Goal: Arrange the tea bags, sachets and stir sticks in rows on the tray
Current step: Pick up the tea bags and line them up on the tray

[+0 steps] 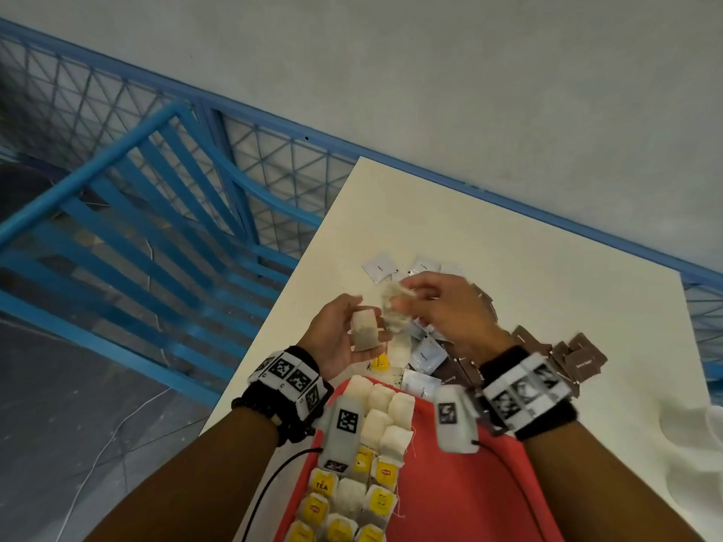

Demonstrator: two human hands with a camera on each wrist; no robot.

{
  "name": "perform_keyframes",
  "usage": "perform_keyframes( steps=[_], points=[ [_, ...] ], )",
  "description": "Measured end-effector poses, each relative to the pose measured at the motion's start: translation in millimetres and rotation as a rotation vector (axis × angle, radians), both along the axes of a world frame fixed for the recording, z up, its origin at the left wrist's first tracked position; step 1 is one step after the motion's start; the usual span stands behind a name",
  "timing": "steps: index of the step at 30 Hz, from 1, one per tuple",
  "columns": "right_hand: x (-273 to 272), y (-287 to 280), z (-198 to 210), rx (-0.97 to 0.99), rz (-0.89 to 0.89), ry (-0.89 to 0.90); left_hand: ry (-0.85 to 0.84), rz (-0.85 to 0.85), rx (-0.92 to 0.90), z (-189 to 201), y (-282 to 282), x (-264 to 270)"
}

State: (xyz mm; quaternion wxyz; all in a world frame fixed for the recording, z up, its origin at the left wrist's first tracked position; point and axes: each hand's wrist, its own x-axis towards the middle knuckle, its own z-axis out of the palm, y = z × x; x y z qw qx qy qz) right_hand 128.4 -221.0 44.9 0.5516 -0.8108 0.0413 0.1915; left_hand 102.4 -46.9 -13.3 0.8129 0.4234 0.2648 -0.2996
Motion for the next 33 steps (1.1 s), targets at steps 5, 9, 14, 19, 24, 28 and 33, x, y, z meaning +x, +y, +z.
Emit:
perform_keyframes(
  steps=[5,9,14,19,24,28,33],
  points=[
    [-4,25,-17,-0.139,0.084,-0.04,-0.064,-0.089,0.095,-7,5,-5],
    [8,3,-52,-0.648,0.129,-0.037,-0.042,-0.052,0.253,-15,27,-9],
    [-5,4,-89,-0.817,0.396,0.051,-0.033,-0.109,0.29,-10,45,-17],
    [0,-10,-73,-0.649,0.28,0.007,-0.082,-0.166,0.293,-3,47,-21],
    [-1,-30,-12,-0.42,0.201,-0.047,-0.119,-0.137,0.18,0,40,-20],
    [-10,-13,35,-0.098,0.281,0.028,-0.085,-0.148,0.1,5,23,-16],
    [-18,29,16,-0.276,0.383,-0.044,-0.137,-0.289,-0.09,15,15,-18]
  ],
)
